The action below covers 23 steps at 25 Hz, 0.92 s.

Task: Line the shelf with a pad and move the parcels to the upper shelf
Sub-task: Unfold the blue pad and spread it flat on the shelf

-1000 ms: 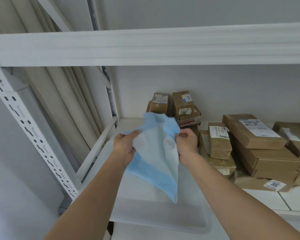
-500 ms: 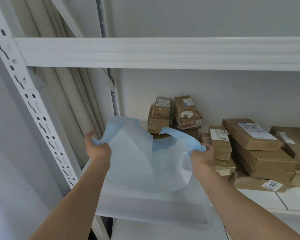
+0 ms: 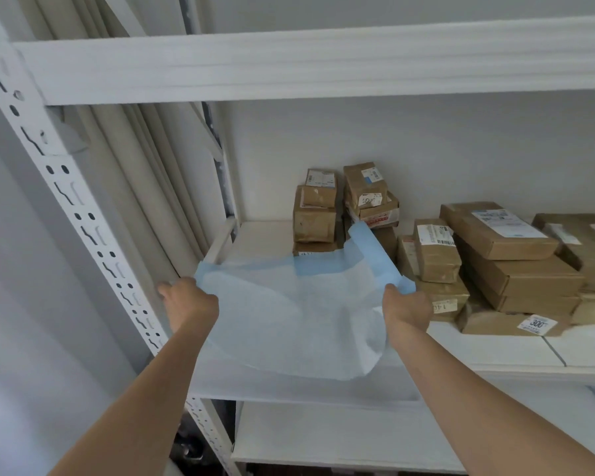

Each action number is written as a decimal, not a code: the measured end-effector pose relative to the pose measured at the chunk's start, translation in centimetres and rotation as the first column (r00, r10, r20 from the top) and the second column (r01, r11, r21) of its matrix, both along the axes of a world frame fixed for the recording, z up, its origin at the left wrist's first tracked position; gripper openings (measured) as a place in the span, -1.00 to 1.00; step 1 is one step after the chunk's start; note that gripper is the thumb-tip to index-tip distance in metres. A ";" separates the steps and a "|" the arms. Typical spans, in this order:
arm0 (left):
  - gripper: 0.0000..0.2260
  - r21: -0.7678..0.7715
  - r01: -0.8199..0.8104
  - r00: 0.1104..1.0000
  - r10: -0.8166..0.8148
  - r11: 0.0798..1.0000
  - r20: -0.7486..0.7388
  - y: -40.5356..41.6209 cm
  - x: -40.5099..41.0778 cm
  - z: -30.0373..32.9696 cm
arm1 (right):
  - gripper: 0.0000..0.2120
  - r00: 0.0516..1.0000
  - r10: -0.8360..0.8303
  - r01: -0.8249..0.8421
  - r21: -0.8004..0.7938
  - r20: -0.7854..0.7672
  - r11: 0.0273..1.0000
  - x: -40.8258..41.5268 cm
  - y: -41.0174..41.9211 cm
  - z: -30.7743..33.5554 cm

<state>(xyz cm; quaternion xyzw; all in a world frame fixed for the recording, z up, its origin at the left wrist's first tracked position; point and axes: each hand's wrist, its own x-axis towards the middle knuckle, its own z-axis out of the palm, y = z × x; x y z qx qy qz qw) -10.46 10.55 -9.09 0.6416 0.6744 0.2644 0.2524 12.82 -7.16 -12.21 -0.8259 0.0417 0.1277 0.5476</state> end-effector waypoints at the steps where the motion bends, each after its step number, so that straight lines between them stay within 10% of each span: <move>1: -0.66 0.034 0.018 0.996 -0.016 0.999 -0.086 0.0 -0.1 0.0 | -0.57 1.000 -0.005 0.006 -0.032 0.031 0.999 -0.2 -0.2 -0.1; 7: -0.68 0.243 0.367 0.722 -0.109 0.898 -0.683 -1.6 0.8 -1.5 | -0.34 0.921 0.087 0.076 -0.394 0.380 0.916 -1.4 -1.2 0.6; 11: -0.53 -0.150 0.725 0.557 -0.700 0.672 -0.446 -2.2 2.3 -4.4 | -0.63 0.733 0.259 -0.062 -0.317 0.630 0.946 -2.3 -1.2 -1.4; 13: -0.37 -0.378 0.765 0.491 -0.852 0.522 -0.183 -3.1 2.5 -5.6 | -0.75 0.742 0.505 -0.419 -0.284 0.441 0.863 -2.5 -1.1 -2.6; 17: -0.31 -0.529 0.743 0.389 -0.908 0.410 -0.158 -3.5 2.0 -7.1 | -0.60 0.506 0.856 -0.779 -0.482 -0.106 0.401 -3.0 -1.1 -5.5; 23: -0.21 -0.577 0.725 0.308 -0.927 0.376 -0.216 -3.7 1.1 -6.5 | -0.35 0.431 0.879 -0.854 -0.408 -0.206 0.323 -3.5 -0.9 -3.9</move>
